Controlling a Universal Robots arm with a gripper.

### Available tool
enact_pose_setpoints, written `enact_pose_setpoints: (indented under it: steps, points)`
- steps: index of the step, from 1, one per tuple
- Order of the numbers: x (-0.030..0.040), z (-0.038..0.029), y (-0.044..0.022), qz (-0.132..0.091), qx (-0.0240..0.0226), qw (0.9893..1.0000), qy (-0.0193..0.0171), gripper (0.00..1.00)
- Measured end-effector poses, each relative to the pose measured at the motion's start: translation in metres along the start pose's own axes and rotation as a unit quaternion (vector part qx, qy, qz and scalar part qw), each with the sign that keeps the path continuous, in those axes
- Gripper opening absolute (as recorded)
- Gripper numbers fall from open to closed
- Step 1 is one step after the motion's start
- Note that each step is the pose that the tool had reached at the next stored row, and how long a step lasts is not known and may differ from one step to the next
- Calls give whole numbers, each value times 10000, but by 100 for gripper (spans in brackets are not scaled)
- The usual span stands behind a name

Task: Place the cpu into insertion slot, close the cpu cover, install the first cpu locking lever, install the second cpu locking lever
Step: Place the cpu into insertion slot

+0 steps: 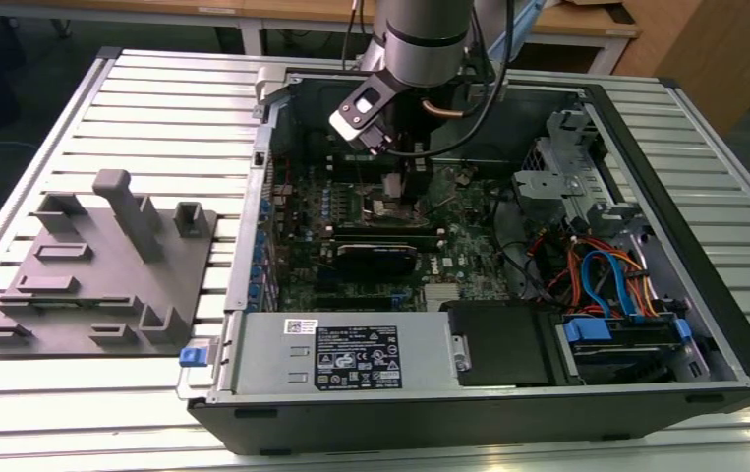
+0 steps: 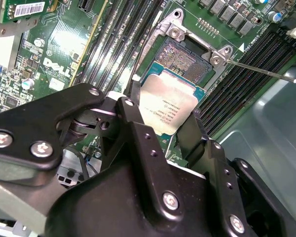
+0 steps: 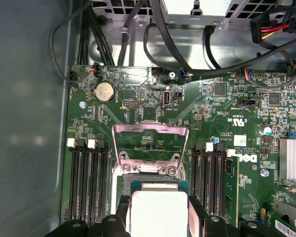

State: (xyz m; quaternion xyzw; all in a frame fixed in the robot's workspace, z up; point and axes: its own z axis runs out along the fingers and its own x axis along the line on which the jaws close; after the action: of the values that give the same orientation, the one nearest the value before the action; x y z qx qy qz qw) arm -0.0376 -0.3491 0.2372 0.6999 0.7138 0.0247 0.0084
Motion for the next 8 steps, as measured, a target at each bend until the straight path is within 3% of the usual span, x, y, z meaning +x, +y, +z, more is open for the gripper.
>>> enact_pose_setpoints:
  steps: [3,8]
  points:
    - [0,19,-1,0,-1,10000,1,54]
    - [-2,103,-11,1,0,10000,0,54]
